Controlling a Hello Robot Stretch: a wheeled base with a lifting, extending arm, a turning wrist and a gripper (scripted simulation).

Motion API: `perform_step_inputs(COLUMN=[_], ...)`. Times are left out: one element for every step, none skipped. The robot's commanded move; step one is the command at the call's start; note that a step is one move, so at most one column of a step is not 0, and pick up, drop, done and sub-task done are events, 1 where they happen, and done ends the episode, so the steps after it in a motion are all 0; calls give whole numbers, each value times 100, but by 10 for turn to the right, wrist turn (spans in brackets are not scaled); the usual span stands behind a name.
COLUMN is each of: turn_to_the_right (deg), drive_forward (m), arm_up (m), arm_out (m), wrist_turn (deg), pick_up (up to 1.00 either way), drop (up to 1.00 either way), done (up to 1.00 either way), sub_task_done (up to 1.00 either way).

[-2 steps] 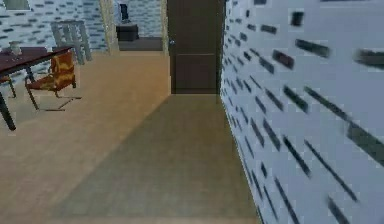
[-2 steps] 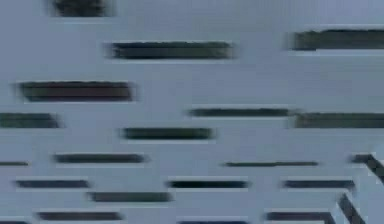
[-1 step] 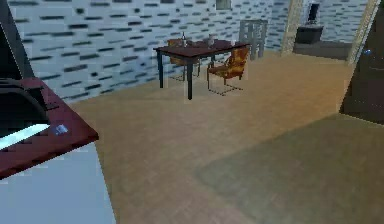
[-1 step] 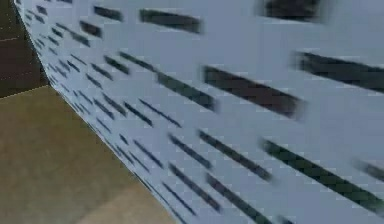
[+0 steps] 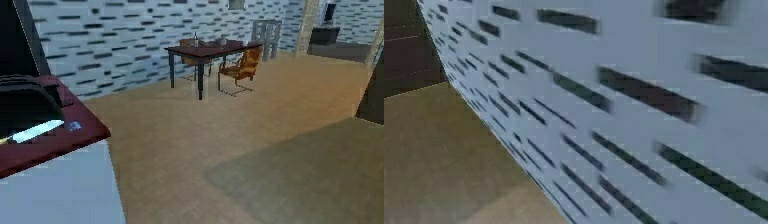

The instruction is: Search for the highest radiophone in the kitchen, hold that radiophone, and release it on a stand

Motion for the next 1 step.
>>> perform_step_inputs(turn_to_the_right=[0], drive_forward=[100], arm_up=[0], arm_out=[0], wrist_turn=[0], pick_up=[0], drop=[0], done=[0], sub_task_done=[0])
